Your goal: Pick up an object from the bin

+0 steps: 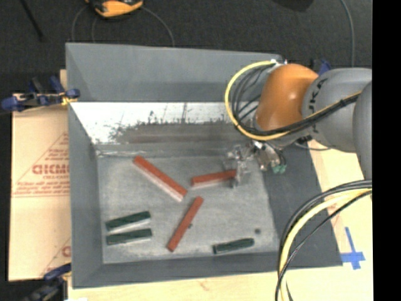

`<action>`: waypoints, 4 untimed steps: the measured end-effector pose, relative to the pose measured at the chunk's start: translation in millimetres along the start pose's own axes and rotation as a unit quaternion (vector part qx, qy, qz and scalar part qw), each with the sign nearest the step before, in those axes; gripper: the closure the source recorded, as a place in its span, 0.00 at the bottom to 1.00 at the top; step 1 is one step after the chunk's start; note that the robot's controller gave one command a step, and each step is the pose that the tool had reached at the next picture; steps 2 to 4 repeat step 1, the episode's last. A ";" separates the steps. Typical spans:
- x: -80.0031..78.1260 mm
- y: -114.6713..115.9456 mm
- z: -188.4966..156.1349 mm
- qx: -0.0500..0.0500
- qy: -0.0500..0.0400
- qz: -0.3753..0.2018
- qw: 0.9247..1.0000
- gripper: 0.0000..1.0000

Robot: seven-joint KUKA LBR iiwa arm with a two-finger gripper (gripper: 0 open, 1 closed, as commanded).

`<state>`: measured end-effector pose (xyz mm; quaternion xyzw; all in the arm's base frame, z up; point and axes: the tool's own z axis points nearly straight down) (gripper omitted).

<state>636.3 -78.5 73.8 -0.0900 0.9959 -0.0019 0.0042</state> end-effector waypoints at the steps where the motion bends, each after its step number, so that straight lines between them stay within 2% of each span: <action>1: -16.5 -28.8 -180.0 0.001 -0.003 0.006 1.000 1.00; 4: -16.5 -28.8 -180.0 0.001 -0.003 0.006 1.000 1.00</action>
Offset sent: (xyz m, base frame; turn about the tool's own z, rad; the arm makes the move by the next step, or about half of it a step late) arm 0.0000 0.0000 0.0000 0.0000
